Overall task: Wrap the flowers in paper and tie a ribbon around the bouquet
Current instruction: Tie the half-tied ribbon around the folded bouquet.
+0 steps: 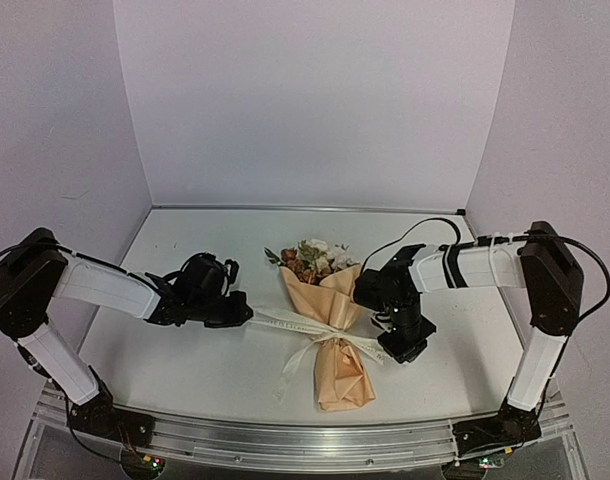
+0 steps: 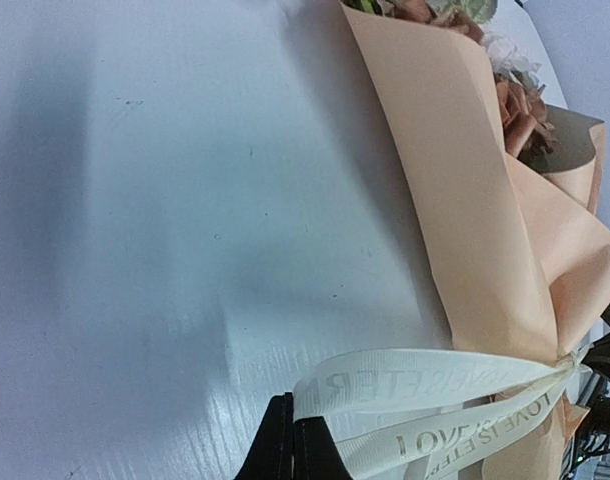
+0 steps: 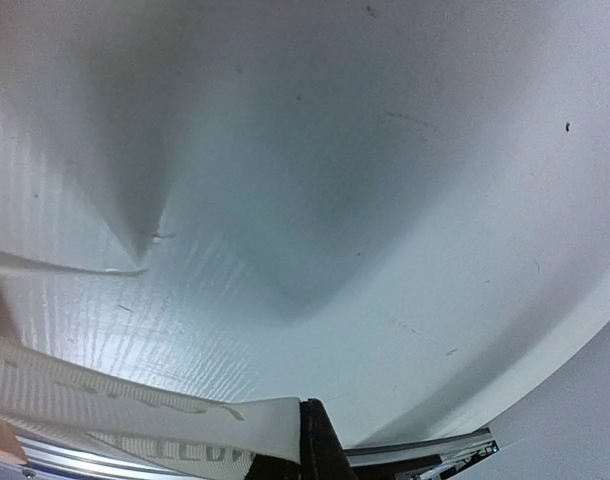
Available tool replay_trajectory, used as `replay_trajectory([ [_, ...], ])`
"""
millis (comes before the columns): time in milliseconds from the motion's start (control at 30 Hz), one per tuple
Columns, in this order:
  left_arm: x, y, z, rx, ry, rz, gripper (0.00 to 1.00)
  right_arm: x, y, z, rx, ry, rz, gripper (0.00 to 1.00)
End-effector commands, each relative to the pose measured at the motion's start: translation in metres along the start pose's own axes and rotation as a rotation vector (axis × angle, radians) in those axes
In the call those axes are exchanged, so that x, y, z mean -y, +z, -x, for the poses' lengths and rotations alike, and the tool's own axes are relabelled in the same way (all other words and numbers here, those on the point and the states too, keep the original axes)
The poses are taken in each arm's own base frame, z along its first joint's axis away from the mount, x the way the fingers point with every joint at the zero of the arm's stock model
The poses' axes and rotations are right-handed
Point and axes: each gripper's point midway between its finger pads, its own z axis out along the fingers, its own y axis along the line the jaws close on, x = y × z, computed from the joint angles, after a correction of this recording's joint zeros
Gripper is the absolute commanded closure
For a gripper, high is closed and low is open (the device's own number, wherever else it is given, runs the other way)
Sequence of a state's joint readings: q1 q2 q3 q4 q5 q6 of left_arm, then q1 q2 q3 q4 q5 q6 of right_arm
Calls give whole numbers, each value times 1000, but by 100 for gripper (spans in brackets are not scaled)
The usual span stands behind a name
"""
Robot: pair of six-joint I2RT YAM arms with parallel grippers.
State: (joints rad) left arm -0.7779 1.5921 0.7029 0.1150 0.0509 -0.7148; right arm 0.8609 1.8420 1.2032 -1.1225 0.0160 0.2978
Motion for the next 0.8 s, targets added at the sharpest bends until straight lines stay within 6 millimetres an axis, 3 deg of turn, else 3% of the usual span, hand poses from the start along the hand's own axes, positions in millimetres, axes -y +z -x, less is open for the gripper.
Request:
replay_trajectory([
  [0,-3,-7,13,41,-44,-26,100,15,0,-7,-16,45,-56,100],
  [267,-29,-11,20,57,-140,-33,100,38,5,-9,1,130,-87,100],
  [500,-40,-9,31,54,-163,-36,100,38,4,-5,16,156,-58,100],
  [633,-56,-10,45,68,-240,-64,100,43,7,-4,11,188,-47,100],
  [767,-41,-8,68,75,-198,-113,100,30,-7,3,66,186,42,100],
])
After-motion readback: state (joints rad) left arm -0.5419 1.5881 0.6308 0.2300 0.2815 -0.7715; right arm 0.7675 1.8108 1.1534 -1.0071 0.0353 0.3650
